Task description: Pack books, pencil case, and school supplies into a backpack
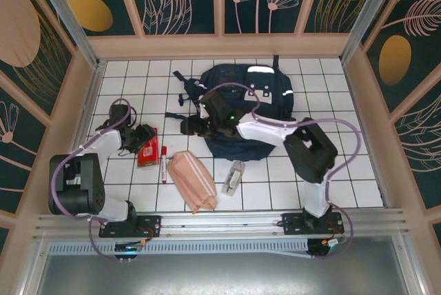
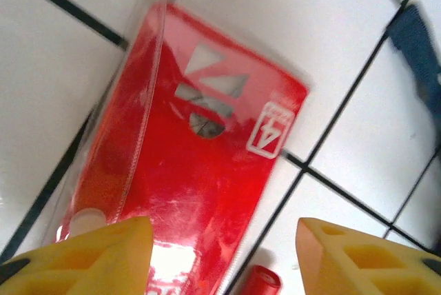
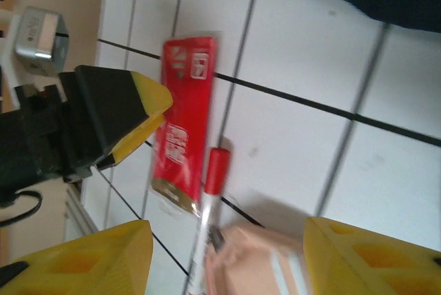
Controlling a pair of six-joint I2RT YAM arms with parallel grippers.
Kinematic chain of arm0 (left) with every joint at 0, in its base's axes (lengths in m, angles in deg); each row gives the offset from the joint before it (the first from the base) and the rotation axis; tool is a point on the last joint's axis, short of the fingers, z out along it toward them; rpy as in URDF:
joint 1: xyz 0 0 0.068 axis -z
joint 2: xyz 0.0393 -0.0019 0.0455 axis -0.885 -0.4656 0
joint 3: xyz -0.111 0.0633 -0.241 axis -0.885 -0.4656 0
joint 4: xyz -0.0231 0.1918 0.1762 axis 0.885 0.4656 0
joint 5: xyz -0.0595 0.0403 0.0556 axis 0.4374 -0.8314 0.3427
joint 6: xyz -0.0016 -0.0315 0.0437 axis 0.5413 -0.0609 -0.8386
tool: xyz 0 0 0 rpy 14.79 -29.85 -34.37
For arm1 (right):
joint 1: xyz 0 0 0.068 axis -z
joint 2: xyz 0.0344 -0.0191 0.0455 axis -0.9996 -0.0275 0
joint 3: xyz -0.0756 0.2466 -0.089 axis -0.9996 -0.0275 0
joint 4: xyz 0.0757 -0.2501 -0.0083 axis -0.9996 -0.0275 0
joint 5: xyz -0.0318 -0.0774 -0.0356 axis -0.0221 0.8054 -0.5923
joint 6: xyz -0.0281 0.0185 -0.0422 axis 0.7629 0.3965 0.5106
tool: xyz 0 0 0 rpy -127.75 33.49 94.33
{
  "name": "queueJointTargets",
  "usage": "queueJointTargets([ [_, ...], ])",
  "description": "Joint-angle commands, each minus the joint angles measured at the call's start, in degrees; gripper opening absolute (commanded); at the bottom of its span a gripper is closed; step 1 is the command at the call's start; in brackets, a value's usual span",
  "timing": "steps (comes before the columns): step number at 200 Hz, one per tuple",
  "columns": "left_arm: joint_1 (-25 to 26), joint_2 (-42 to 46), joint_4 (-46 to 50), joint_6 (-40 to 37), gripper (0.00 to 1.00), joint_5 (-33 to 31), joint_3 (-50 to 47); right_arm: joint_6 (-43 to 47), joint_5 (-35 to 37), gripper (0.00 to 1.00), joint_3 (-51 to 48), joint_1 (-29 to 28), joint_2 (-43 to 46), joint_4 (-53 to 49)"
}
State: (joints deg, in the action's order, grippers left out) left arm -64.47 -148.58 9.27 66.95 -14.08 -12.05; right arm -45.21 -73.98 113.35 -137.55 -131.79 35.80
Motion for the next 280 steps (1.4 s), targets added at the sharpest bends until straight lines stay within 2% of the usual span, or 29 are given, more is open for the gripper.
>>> queueJointTargets([
  [1, -0.1, 4.7, 9.5, -2.2, 0.59, -8.6, 6.2, -3.9, -5.9, 0.58, 5.5, -0.8, -6.2, 4.7],
  [13, -0.5, 5.1, 12.3, -3.1, 0.61, -11.5, 7.4, -4.6, -6.5, 0.57, 8.9, -1.2, -9.8, 5.2],
  [41, -4.0, 3.6, 12.3, -4.9, 0.59, -10.2, 4.3, -5.0, -6.0, 0.57, 17.7, -2.7, -17.8, 3.6],
  [55, -6.0, 1.9, 9.8, -5.4, 0.51, -9.0, 1.7, -5.0, -5.3, 0.56, 21.7, -3.1, -21.3, 2.8],
  [80, -6.2, -1.8, 4.4, -6.8, 0.35, -4.1, -1.1, -6.2, -5.9, 0.54, 28.0, -3.3, -27.0, 2.5],
  [107, -6.2, -4.1, -0.1, -6.1, 0.28, 2.7, -3.9, -7.0, -6.5, 0.54, 32.8, -3.6, -31.4, 0.5],
  [139, -6.1, -6.2, -0.5, -6.7, 0.27, 1.3, -5.0, -7.5, -4.6, 0.53, 35.4, -4.4, -33.7, -3.9],
  [154, -6.1, -7.0, -1.5, -6.6, 0.27, 2.8, -5.6, -6.3, -3.9, 0.54, 36.8, -5.1, -34.7, -6.9],
  [176, -6.1, -8.2, -3.1, -5.5, 0.22, 5.3, -6.4, -7.3, -6.8, 0.54, 36.5, -5.7, -35.6, -5.9],
  [203, -6.1, -9.6, -3.7, -5.3, 0.18, 5.4, -7.2, -9.5, -12.9, 0.51, 34.7, -6.0, -35.5, 0.4],
  [239, -6.1, -9.0, -3.1, -6.0, 0.17, 4.3, -7.0, -11.6, -18.4, 0.42, 32.9, -6.0, -34.7, 7.7],
  [265, -6.1, -7.3, -2.3, -6.7, 0.18, 4.6, -5.8, -12.0, -18.5, 0.23, 33.0, -5.8, -34.8, 9.0],
  [280, -6.2, -5.1, -1.9, -6.8, 0.19, 4.6, -5.0, -12.5, -18.0, 0.18, 33.1, -5.7, -34.7, 9.5],
])
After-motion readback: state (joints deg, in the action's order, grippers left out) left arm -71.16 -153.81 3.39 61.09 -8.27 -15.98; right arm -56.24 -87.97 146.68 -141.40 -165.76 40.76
